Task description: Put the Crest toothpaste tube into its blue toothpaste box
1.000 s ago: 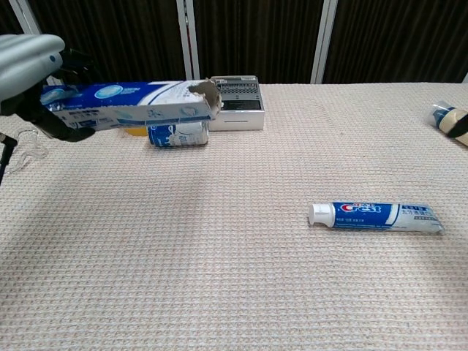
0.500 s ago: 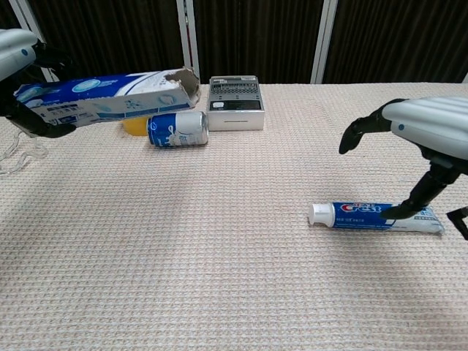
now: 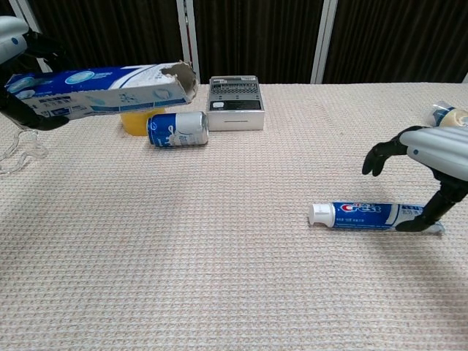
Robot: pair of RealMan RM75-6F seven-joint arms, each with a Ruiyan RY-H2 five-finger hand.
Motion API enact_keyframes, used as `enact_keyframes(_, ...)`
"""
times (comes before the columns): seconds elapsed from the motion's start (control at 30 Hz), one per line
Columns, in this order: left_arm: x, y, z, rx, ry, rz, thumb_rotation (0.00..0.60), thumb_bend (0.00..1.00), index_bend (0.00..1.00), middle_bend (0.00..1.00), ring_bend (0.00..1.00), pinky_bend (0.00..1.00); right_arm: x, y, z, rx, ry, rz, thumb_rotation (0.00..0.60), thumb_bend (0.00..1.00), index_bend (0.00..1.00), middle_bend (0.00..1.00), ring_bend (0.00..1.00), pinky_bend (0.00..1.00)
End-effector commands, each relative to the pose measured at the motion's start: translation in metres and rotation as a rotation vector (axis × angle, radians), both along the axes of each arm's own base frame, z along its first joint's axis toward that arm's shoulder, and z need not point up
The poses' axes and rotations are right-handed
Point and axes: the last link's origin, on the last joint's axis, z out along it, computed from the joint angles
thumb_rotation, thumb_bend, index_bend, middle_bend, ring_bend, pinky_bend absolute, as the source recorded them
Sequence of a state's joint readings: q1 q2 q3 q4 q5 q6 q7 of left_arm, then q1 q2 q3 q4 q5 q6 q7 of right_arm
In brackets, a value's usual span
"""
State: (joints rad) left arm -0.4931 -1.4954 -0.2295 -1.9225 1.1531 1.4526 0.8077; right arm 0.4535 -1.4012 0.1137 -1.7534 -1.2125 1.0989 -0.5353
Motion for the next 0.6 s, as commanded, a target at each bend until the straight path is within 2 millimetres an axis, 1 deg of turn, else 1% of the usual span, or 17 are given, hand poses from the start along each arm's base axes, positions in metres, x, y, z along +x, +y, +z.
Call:
enact_keyframes(0.03,0.002,0.0,-0.002,-0.003,0.013,-0.008,0.6,0.31,0.38,0.37,0.18,0.21,-0.007,0.001,-0.006,0.009,0.001,-0.003,0.6,0.07,0.32,0.33,0.17,0.0)
enact_keyframes(0.13,0.003,-0.001,-0.004,-0.006,0.02,-0.009,0.6,0.31,0.38,0.37,0.18,0.21,-0.01,0.0,-0.008,0.006,0.006,0.002,0.6,0.07,0.34,0.34,0.17,0.0)
enact_keyframes(0.3,0.005,0.0,-0.004,-0.002,0.006,-0.007,0.6,0.31,0.38,0.37,0.18,0.21,-0.008,-0.005,-0.01,0.003,0.007,0.014,0.6,0.09,0.37,0.36,0.18,0.0)
enact_keyframes(0.53,-0.001,-0.001,-0.001,0.003,0.022,0.005,0.6,0.31,0.38,0.37,0.18,0.21,-0.011,-0.01,-0.014,0.007,0.013,0.007,0.6,0.11,0.4,0.4,0.19,0.0)
enact_keyframes(0.57,0.03,0.011,0.024,0.077,-0.08,-0.065,0.6,0.31,0.38,0.37,0.18,0.21,-0.012,-0.01,-0.014,0.005,0.013,0.005,0.6,0.12,0.4,0.41,0.2,0.0)
enact_keyframes(0.6,0.027,0.013,0.012,0.0,-0.079,-0.003,0.6,0.31,0.38,0.37,0.18,0.21,-0.013,-0.011,-0.015,0.005,0.012,0.002,0.6,0.12,0.4,0.41,0.2,0.0)
